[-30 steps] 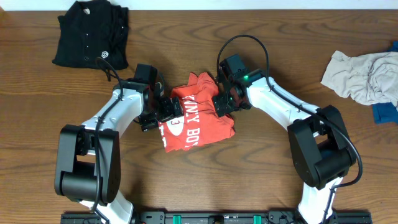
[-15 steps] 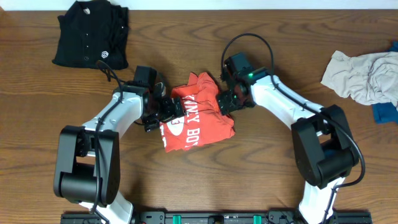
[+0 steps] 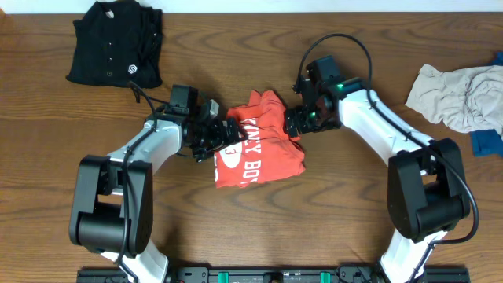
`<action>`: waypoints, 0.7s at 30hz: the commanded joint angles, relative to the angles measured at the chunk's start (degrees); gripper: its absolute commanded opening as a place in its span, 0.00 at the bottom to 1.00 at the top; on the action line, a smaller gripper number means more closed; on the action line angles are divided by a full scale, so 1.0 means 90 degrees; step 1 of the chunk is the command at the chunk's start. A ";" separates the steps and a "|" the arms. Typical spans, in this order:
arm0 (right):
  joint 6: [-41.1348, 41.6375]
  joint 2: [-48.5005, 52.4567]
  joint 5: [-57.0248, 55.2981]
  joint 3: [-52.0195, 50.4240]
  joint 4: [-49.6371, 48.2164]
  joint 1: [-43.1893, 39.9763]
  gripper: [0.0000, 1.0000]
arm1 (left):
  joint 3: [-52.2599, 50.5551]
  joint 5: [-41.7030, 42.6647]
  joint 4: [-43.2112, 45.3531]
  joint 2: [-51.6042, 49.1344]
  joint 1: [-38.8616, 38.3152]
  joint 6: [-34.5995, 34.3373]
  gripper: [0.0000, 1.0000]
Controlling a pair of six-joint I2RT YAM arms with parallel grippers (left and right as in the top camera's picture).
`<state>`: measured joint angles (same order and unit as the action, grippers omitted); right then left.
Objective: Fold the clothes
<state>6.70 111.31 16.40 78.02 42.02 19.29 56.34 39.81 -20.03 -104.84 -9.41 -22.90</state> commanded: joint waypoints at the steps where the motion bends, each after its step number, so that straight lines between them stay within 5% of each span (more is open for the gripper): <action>1: -0.0231 -0.0170 0.1013 -0.0034 0.0005 -0.0223 0.88 | -0.0272 0.0044 0.0073 -0.0670 -0.0017 -0.0019 0.92; 5: -0.0231 -0.0170 0.1345 -0.0034 0.0027 -0.0483 0.88 | -0.0272 0.0294 0.0415 -0.0712 -0.0017 -0.0058 0.73; 9: -0.0231 -0.0170 0.1596 -0.0036 0.0141 -0.0789 0.88 | -0.0272 0.0294 0.0614 -0.0712 -0.0017 -0.0117 0.29; 12: -0.0231 -0.0170 0.1734 -0.0036 0.0245 -0.1003 0.88 | -0.0272 0.0291 0.0724 -0.0712 -0.0017 -0.0163 0.06; 21: -0.0423 -0.0170 0.1688 -0.0039 0.0595 -0.1231 0.88 | -0.0260 0.0299 0.1418 -0.0709 -0.0017 -0.0151 0.06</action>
<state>4.84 111.31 30.22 77.91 47.03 8.47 54.39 44.31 -8.73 -110.17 -9.52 -24.21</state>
